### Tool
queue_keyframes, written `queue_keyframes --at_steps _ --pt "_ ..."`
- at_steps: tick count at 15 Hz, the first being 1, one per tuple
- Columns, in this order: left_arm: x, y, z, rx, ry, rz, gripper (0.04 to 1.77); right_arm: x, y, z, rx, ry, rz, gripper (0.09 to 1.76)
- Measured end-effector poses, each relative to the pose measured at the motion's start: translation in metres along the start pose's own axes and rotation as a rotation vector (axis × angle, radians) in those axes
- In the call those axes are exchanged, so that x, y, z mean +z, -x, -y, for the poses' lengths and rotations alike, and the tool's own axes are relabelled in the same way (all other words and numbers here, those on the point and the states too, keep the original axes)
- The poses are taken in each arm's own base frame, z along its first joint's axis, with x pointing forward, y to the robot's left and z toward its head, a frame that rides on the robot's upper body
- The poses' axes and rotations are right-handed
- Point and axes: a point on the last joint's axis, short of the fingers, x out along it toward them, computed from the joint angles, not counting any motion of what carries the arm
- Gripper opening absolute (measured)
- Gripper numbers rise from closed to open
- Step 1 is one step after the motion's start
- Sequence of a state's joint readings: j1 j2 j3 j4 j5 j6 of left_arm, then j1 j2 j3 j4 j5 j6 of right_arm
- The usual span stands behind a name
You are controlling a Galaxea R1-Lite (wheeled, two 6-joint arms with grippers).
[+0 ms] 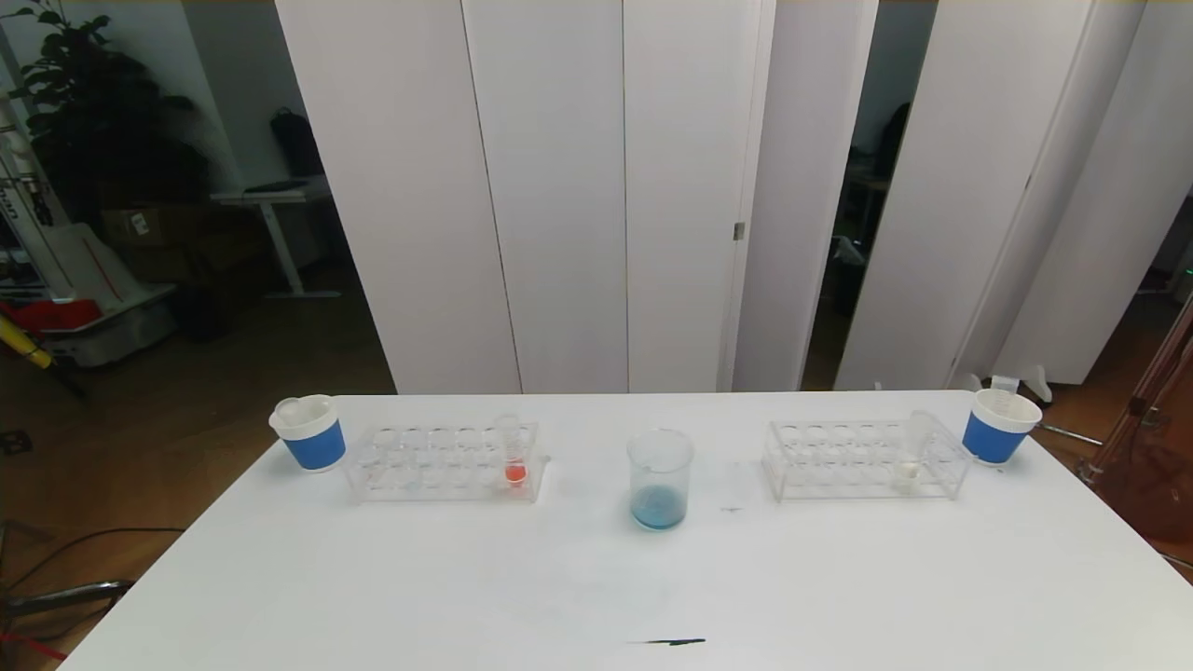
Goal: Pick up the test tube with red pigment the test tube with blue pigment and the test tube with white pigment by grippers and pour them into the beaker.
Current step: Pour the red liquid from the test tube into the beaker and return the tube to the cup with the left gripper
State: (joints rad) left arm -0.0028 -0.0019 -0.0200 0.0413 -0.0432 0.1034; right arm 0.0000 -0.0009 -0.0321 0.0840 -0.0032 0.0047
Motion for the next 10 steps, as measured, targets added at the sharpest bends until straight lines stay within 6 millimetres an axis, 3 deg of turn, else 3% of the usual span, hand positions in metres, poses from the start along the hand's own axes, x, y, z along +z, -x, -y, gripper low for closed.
queue_keyframes --at_steps 10 --pt "-0.0016 -0.0016 -0.0001 0.008 0.016 0.018 1.75 0.0000 0.0000 0.0000 0.000 0.000 0.000 1.75"
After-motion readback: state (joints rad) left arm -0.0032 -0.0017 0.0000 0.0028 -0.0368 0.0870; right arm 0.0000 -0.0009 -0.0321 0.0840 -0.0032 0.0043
